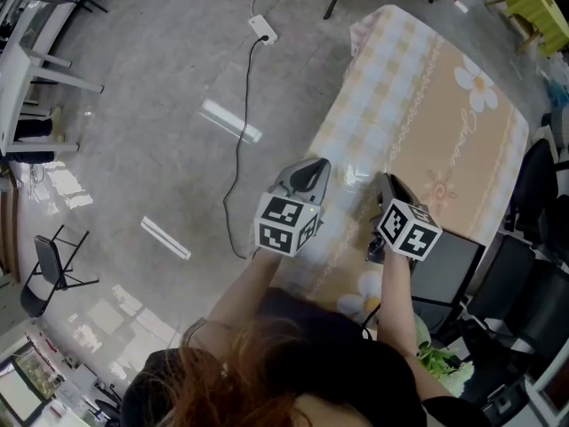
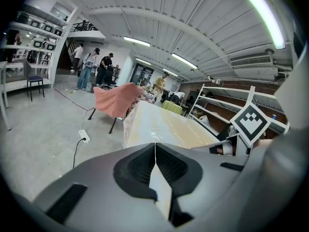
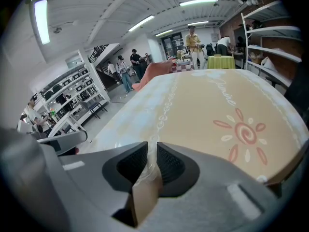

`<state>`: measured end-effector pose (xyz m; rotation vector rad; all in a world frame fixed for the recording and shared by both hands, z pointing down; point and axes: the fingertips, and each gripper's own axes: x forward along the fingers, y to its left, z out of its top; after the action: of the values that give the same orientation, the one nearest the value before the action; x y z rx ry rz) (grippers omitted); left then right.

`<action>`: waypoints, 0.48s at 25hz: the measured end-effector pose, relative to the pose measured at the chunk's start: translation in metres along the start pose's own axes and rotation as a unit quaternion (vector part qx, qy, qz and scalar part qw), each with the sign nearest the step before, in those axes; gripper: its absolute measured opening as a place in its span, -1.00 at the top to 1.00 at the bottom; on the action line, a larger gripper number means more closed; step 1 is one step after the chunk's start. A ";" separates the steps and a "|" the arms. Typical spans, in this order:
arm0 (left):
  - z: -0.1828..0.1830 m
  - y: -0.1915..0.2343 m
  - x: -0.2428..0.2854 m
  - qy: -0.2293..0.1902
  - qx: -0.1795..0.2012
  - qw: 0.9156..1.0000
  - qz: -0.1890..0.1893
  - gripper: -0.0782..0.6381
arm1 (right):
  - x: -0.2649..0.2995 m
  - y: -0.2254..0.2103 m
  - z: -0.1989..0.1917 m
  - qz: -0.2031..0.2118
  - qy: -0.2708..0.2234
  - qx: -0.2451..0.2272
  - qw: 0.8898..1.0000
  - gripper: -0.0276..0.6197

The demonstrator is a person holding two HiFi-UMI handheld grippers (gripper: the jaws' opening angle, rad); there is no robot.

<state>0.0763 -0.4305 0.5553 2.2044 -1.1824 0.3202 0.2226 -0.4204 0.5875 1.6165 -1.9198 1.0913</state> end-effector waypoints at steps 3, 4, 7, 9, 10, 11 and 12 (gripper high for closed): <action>0.000 0.000 0.000 0.000 0.001 1.000 0.000 0.75 | 0.000 0.000 0.000 0.001 0.000 0.002 1.000 0.73; 0.000 0.000 0.000 0.000 0.001 1.000 0.000 0.75 | 0.000 -0.001 0.000 0.001 0.000 0.003 1.000 0.74; 0.000 0.000 0.000 0.001 0.001 1.000 -0.001 0.75 | -0.001 -0.002 0.002 0.003 -0.002 0.013 1.000 0.74; -0.001 -0.001 0.000 0.002 0.003 1.000 -0.001 0.75 | -0.002 -0.003 0.003 0.007 -0.006 0.027 1.000 0.74; -0.001 -0.001 -0.001 0.003 0.003 1.000 -0.001 0.75 | -0.003 -0.004 0.003 0.009 -0.008 0.033 0.999 0.74; -0.002 -0.001 -0.001 0.004 0.003 1.000 -0.002 0.75 | -0.003 -0.004 0.004 0.009 -0.010 0.037 0.999 0.74; -0.002 -0.002 -0.001 0.005 0.004 1.000 -0.002 0.75 | -0.004 -0.004 0.005 0.009 -0.011 0.038 0.999 0.74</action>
<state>0.0772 -0.4275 0.5556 2.2087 -1.1733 0.3341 0.2280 -0.4216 0.5832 1.6603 -1.9330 1.1722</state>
